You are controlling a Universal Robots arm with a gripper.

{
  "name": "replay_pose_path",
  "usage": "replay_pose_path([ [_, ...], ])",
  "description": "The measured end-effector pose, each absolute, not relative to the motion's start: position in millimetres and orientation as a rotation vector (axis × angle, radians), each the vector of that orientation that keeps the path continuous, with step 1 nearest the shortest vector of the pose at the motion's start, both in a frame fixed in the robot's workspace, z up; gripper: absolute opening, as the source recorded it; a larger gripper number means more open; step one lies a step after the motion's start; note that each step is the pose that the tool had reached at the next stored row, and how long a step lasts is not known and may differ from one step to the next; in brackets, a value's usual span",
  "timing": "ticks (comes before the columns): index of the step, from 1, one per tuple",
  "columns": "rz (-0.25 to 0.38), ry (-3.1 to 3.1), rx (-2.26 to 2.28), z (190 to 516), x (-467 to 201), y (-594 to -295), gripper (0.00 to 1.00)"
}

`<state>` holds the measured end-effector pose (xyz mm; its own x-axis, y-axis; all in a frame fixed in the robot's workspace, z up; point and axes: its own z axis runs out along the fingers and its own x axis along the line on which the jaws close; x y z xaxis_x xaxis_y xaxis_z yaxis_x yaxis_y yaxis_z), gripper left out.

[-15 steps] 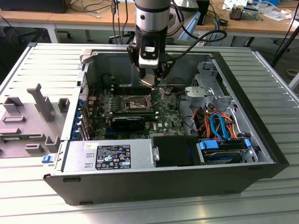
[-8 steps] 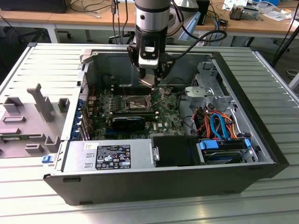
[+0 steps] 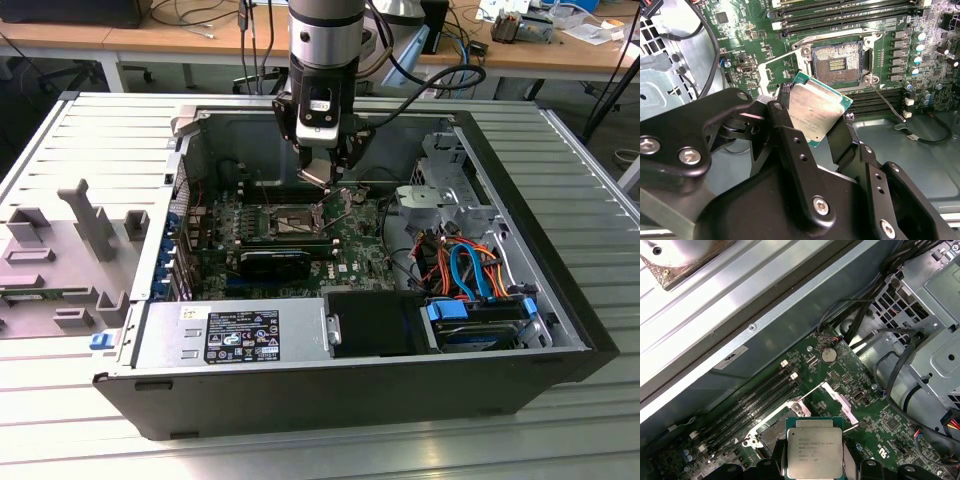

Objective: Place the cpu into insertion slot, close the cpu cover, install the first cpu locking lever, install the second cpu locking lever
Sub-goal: 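Place the cpu into insertion slot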

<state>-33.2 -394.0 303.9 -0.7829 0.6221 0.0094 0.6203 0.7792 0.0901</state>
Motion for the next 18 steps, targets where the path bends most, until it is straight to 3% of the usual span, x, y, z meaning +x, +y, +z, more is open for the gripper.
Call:
replay_pose_path([
  [18,0.138,2.936,1.047,303.9,-33.2,-394.2,0.54],
])
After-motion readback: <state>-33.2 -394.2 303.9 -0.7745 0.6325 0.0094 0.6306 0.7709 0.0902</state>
